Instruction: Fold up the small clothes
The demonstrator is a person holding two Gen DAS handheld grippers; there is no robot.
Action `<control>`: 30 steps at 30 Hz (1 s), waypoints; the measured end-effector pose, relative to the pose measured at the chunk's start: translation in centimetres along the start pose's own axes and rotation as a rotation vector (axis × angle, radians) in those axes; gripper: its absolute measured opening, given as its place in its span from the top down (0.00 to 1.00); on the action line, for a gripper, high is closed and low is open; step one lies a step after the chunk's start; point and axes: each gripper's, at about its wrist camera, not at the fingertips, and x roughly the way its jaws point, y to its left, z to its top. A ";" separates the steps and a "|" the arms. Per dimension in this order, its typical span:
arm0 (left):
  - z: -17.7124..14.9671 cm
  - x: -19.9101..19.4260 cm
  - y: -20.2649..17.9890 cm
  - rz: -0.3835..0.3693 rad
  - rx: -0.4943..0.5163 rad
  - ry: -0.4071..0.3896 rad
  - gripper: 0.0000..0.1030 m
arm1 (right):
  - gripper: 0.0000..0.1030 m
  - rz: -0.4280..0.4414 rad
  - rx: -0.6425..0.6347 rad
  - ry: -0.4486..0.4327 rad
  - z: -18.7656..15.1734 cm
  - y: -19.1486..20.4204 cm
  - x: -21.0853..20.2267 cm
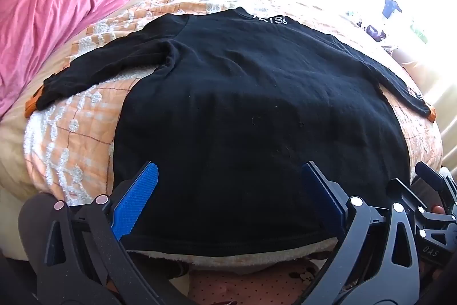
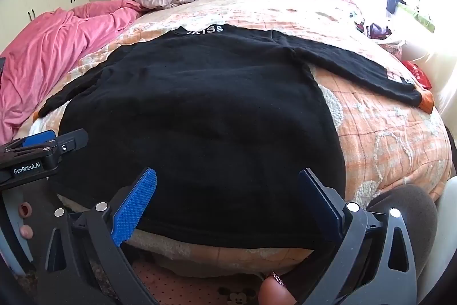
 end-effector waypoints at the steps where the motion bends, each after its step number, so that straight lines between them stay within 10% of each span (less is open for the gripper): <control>1: 0.0 0.0 0.0 -0.001 0.001 -0.001 0.09 | 0.04 -0.001 0.000 -0.002 0.0 0.0 0.0; 30: 1.1 -0.6 -0.3 -0.004 0.004 -0.002 0.09 | 0.04 -0.002 -0.004 -0.001 0.2 -0.2 -0.2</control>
